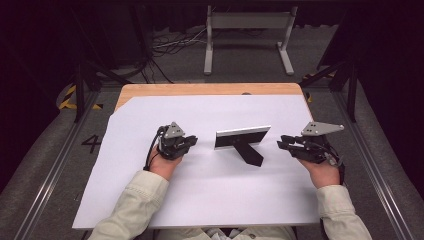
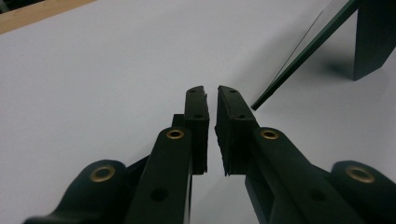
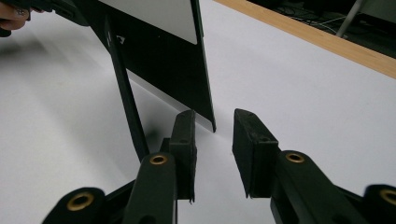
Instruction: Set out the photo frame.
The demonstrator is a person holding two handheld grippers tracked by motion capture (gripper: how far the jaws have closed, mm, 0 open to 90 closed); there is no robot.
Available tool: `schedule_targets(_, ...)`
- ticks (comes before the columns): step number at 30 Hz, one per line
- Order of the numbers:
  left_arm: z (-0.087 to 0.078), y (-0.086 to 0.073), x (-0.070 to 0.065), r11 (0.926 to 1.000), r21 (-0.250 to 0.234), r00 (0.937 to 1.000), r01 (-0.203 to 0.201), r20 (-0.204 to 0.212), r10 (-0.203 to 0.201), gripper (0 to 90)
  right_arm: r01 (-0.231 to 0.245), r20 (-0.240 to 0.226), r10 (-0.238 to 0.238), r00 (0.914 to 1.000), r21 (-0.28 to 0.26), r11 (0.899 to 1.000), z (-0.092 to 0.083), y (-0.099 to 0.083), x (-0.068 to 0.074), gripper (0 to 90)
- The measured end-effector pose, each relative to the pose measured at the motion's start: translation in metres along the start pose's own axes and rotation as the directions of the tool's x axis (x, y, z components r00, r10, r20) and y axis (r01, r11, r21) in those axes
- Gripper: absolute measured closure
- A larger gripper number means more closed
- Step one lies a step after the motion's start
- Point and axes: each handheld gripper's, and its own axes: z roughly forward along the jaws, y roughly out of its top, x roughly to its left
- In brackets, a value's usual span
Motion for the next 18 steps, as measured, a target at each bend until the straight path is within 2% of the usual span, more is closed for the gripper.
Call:
schedule_targets(3, 0.004, 0.002, 0.000, 0.9997, 0.001, 0.9997, 0.022, 0.006, -0.022, 81.6, -0.002, 0.002, 0.002, 1.0000, -0.001, 1.000, -0.001, 0.000, -0.001, 70.0)
schedule_targets(4, 0.009, 0.005, 0.001, 0.9992, 0.006, 0.9987, 0.039, 0.033, -0.039, 81.6, -0.002, 0.005, 0.002, 1.0000, -0.001, 1.000, -0.002, -0.001, -0.001, 70.2)
schedule_targets(6, 0.010, 0.006, 0.001, 0.9991, 0.007, 0.9984, 0.041, 0.037, -0.041, 81.8, -0.003, 0.004, 0.003, 1.0000, -0.001, 1.000, -0.002, -0.001, -0.001, 70.4)
schedule_targets(11, 0.019, 0.011, 0.000, 0.9998, 0.019, 0.9991, 0.008, 0.040, -0.008, 82.1, -0.002, 0.011, 0.001, 0.9999, 0.019, 1.000, -0.005, -0.005, -0.002, 72.2)
schedule_targets(13, 0.027, 0.014, -0.003, 0.9992, 0.038, 0.9987, -0.015, 0.050, 0.013, 82.5, -0.006, 0.011, 0.006, 0.9999, 0.020, 1.000, -0.006, -0.006, -0.003, 72.8)
schedule_targets(15, 0.030, 0.015, -0.003, 0.9988, 0.045, 0.9983, -0.018, 0.057, 0.015, 82.5, -0.008, 0.012, 0.008, 0.9999, 0.020, 1.000, -0.006, -0.006, -0.003, 73.1)
schedule_targets(18, 0.039, 0.015, -0.005, 0.9982, 0.060, 0.9975, 0.002, 0.071, -0.006, 83.8, -0.015, 0.013, 0.014, 0.9998, 0.031, 0.999, -0.006, -0.007, -0.003, 73.9)
